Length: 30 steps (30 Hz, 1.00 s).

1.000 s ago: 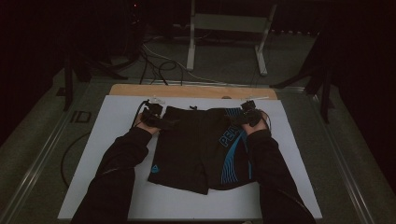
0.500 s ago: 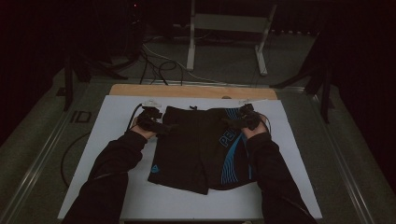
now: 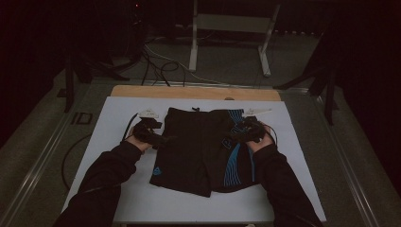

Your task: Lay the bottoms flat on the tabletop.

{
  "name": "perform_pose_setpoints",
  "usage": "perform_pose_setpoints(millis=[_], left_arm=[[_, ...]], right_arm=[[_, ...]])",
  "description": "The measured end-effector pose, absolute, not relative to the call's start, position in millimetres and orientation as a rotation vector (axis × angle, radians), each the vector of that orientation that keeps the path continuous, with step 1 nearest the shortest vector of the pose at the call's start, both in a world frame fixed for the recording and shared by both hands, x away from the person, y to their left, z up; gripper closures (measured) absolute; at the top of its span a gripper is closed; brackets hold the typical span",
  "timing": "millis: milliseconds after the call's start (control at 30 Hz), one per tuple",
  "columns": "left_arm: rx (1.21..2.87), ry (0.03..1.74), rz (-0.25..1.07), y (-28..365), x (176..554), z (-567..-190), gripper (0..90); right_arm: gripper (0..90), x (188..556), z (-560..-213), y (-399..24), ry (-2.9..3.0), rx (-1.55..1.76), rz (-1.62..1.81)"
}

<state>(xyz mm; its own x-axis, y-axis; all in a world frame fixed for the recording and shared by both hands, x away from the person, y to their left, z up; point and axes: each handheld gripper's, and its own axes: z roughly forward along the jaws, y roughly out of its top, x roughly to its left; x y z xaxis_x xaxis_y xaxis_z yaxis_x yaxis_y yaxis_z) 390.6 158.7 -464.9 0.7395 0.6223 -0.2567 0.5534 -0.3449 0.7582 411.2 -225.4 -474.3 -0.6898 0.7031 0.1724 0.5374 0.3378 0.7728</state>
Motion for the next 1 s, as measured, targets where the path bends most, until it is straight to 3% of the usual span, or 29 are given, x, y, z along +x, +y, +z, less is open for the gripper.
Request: perform_pose_setpoints(millis=[1000], left_arm=[[2.058,0.757,0.119,191,302,-486,0.0]], right_arm=[[9.6,313,-485,-234,2.475,0.894,1.435]])
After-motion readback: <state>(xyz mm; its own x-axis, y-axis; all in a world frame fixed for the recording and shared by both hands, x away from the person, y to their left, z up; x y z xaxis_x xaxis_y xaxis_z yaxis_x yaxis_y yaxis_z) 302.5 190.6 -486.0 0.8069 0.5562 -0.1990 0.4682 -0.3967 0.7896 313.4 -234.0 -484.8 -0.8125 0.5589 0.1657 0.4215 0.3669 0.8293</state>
